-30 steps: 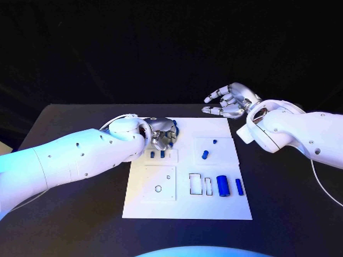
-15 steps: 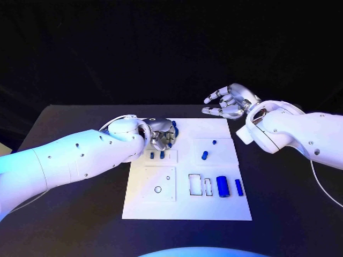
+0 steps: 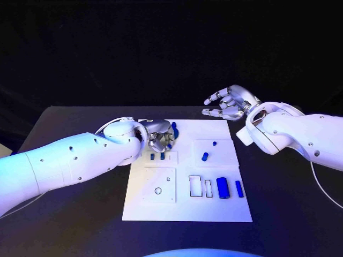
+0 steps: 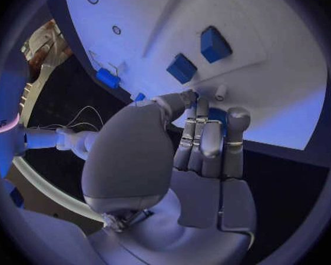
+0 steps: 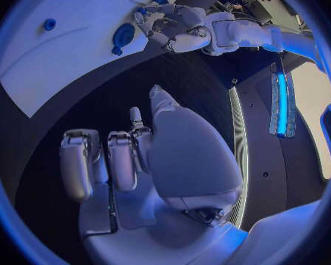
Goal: Assemble the parts on the task board
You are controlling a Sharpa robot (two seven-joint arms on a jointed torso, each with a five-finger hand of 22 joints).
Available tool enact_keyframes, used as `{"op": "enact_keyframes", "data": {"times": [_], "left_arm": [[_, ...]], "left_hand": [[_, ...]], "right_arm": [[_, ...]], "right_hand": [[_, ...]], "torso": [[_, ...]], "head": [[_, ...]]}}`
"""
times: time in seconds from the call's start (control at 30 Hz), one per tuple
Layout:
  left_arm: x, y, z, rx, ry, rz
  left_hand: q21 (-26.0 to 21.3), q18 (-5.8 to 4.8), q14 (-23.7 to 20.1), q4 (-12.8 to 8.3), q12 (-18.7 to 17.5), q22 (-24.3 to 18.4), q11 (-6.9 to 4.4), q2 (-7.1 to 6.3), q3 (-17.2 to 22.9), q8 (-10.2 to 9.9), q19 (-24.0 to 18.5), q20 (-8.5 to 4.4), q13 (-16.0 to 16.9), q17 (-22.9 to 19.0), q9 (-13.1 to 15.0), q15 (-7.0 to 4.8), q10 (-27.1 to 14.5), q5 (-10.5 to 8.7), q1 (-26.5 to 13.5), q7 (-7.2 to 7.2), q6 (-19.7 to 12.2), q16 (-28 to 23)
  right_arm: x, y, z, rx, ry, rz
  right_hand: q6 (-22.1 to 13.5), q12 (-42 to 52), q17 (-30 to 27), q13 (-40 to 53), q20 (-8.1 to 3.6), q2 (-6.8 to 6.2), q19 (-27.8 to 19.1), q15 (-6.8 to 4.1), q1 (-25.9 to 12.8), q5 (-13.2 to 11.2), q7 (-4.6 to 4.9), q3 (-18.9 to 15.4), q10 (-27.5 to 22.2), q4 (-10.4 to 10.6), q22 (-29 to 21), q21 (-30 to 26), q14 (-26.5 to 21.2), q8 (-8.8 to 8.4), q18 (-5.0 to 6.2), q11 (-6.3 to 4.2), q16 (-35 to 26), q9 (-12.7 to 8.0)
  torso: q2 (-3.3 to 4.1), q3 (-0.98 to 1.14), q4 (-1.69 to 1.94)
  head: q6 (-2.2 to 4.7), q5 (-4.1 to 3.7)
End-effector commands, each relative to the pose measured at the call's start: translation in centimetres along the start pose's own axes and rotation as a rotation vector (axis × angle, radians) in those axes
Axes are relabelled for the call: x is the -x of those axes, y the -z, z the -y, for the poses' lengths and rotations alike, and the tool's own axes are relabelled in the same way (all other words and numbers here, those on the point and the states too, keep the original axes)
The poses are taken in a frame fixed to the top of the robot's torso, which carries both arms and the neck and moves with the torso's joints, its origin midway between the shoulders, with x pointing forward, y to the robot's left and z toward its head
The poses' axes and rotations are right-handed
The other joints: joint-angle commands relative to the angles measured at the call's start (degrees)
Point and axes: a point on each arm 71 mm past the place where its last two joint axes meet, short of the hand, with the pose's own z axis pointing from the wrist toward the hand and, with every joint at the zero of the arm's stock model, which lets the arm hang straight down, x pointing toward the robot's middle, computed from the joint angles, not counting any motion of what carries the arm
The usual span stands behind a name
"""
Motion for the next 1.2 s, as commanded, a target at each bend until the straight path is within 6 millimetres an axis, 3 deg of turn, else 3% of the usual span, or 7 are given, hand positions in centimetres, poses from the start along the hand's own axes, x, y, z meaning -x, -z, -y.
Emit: {"op": "enact_keyframes", "data": {"times": [0.03, 0.43, 0.5, 0.8, 1.2], "left_arm": [[0.3, 0.4, 0.3, -0.022, 0.047, 0.007], [1.8, 2.8, -1.5, 0.026, 0.111, 0.024], [1.9, 3.1, -2.1, 0.042, 0.113, 0.022], [2.1, 3.1, -3.4, 0.081, 0.098, 0.021], [1.9, 2.6, -3.5, 0.087, 0.084, 0.014]], "left_hand": [[0.19, -0.85, 0.45, 0.25, -0.36, 0.14, -0.06, -0.12, -0.09, -0.44, 0.25, 0.33, -0.07, 0.18, 0.23, -0.07, 0.55, 0.02, -0.68, -0.01, 0.48, 0.32], [-0.10, -0.87, 0.59, 0.99, -1.56, 0.06, -0.08, -0.94, -0.51, -0.92, 0.43, 0.43, -0.26, 0.14, 0.47, -0.05, 1.12, 0.02, -2.69, -0.26, 0.79, 0.44], [-0.11, -0.88, 0.59, 0.99, -1.60, 0.08, -0.12, -0.94, -0.49, -0.90, 0.46, 0.44, -0.25, 0.12, 0.50, -0.06, 1.20, 0.02, -2.71, -0.30, 0.88, 0.44], [-0.14, -0.87, 0.57, 0.91, -1.71, 0.08, -0.21, -0.84, -0.34, -0.91, 0.51, 0.42, -0.25, 0.05, 0.57, -0.12, 1.41, 0.03, -2.63, -0.38, 1.05, 0.43], [-0.21, -0.85, 0.56, 0.69, -1.88, 0.02, -0.29, -0.76, -0.13, -0.96, 0.53, 0.37, -0.24, -0.03, 0.65, -0.20, 1.62, 0.03, -2.39, -0.42, 1.20, 0.43]], "right_arm": [[-0.1, 0.0, -0.1, 0.013, 0.007, -0.005], [0.1, 0.1, 0.1, 0.006, 0.009, -0.003], [0.1, 0.1, 0.1, 0.005, 0.009, -0.003], [0.2, 0.1, 0.1, 0.004, 0.010, -0.003], [0.1, 0.1, 0.1, 0.005, 0.010, -0.003]], "right_hand": [[-0.35, -0.25, 8.86, 6.42, -0.06, 0.31, 3.87, 0.10, -0.27, 0.35, 0.15, 0.06, -0.19, 0.17, 11.93, -0.19, 4.39, 0.26, 0.41, -0.12, -0.35, -0.08], [-0.35, -0.25, 8.86, 6.42, -0.06, 0.31, 3.87, 0.10, -0.27, 0.35, 0.15, 0.06, -0.19, 0.17, 11.93, -0.19, 4.39, 0.26, 0.41, -0.12, -0.35, -0.08], [-0.35, -0.25, 8.86, 6.42, -0.06, 0.31, 3.87, 0.10, -0.27, 0.35, 0.15, 0.06, -0.19, 0.17, 11.93, -0.19, 4.39, 0.26, 0.41, -0.12, -0.35, -0.08], [-0.35, -0.25, 8.86, 6.42, -0.06, 0.31, 3.87, 0.10, -0.27, 0.35, 0.15, 0.06, -0.19, 0.17, 11.93, -0.19, 4.39, 0.26, 0.41, -0.12, -0.35, -0.08], [-0.35, -0.25, 8.86, 6.42, -0.06, 0.31, 3.87, 0.10, -0.27, 0.35, 0.15, 0.06, -0.19, 0.17, 11.93, -0.19, 4.39, 0.26, 0.41, -0.12, -0.35, -0.08]], "torso": [[-0.09, -0.03, 0.10], [-0.11, -0.05, 0.33], [-0.02, -0.01, 0.24], [0.08, -0.05, 0.10], [0.07, 0.02, 0.05]], "head": [[0.04, 0.05], [0.12, 0.19], [0.17, 0.32], [0.10, 0.61], [-0.01, 0.64]]}}
